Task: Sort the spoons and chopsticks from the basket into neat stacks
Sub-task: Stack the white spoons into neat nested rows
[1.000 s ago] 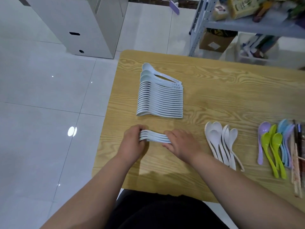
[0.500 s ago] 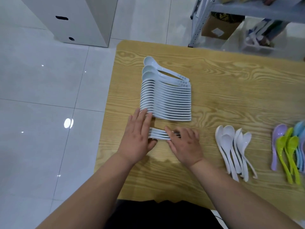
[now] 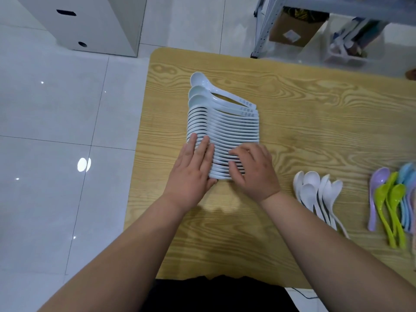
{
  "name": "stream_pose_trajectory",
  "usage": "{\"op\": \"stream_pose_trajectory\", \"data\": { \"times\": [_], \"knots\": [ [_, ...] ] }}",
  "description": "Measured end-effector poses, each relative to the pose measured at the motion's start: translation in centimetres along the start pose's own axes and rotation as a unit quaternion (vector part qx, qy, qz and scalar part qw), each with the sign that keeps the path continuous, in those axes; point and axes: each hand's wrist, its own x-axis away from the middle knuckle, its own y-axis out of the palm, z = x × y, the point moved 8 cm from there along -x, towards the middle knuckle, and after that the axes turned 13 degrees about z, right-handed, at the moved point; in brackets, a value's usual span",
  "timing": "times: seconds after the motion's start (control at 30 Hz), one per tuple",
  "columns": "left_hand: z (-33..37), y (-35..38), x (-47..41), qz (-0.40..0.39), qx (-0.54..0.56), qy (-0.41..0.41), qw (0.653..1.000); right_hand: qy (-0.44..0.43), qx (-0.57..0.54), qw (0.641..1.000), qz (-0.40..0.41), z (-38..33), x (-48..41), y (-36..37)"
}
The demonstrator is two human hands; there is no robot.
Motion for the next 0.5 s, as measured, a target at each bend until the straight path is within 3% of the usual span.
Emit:
{"op": "stream_pose_trajectory", "data": {
  "times": [0.1,0.33,0.5],
  "knots": [
    [-0.1,0.1,-0.1,-0.004,-0.011,-0.004,1.0,-0.003,-0.01,1.0,-0.002,0.4,-4.9,1.3],
    [0.5,-0.2,-0.6,-0.031,-0.028,-0.017,0.999,0.106,0.025,0.961,-0.253,2.2,-14.8,9.1],
    [0.6,0.0,-1.1,-0.055,-0.034,-0.042,0.997,0.152,0.033,0.934,-0.321,3.6,-16.1,11.8]
  ]
}}
